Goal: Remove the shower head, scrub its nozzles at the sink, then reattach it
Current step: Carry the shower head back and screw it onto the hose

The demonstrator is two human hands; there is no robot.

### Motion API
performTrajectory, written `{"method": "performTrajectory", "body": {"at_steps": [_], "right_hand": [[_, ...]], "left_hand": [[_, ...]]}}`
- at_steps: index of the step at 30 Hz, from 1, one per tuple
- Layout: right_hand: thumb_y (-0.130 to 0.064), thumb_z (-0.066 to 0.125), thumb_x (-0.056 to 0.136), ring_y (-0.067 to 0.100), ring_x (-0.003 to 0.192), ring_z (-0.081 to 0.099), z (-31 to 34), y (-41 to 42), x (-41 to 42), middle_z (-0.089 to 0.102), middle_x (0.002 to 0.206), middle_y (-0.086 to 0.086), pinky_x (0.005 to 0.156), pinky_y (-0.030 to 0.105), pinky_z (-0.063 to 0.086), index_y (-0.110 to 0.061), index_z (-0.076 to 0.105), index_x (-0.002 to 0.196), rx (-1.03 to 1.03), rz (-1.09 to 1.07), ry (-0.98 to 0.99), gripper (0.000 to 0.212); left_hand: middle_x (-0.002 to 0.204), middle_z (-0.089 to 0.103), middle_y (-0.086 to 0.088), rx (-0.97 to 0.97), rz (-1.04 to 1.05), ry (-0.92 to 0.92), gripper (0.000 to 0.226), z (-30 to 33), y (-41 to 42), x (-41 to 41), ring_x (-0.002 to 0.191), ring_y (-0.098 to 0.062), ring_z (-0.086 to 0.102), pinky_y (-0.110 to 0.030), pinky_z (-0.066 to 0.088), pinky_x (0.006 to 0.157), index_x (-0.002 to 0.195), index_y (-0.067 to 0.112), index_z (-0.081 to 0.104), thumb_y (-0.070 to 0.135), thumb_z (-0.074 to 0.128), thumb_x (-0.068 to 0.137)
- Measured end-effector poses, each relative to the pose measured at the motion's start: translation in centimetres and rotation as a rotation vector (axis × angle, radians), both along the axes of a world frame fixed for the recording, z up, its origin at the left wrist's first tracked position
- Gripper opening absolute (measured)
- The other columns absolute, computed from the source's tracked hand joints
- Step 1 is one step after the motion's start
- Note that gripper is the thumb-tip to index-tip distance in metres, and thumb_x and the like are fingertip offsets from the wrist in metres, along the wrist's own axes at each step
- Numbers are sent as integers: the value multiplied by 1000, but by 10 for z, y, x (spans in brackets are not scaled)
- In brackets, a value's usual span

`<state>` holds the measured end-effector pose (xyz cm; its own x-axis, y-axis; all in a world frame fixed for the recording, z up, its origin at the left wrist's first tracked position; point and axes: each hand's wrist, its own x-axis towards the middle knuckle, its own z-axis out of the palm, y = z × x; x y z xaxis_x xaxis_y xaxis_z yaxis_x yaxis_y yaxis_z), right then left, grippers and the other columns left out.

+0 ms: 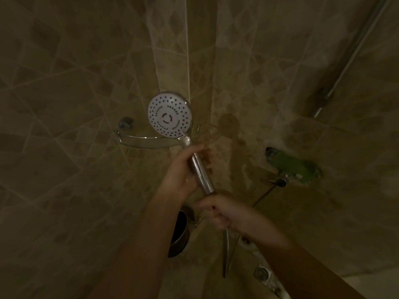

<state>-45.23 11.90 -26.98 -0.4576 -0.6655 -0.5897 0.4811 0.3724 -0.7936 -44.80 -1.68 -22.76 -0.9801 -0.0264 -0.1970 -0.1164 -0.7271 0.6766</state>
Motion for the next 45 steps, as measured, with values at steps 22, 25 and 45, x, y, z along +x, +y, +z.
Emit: {"method": "performTrajectory", "body": {"at_steps": [22,25,45], "right_hand": [[-35,71,64,7,29,41,5,7,-12,47,39,-9,34,13,26,-30,62,41,100,-407,295,25],[-33,63,61,6,29,40,9,5,-11,46,38,-10,34,12,25,-22,59,52,166,-325,351,15],[-38,54,86,27,71,63,4,10,-12,66,76,6,54,31,38,-16,63,82,450,-306,1115,23]], "left_hand": [[77,75,-3,-334,303,-188,16,17,29,-26,58,-10,72,-21,54,49,102,6,72,19,69,93],[55,65,4,-323,396,-246,19,19,42,-26,45,-9,63,-18,48,42,76,14,69,21,69,94],[48,65,3,-162,225,-184,28,35,37,-20,38,-9,62,-18,49,39,71,12,65,16,60,98]]}}
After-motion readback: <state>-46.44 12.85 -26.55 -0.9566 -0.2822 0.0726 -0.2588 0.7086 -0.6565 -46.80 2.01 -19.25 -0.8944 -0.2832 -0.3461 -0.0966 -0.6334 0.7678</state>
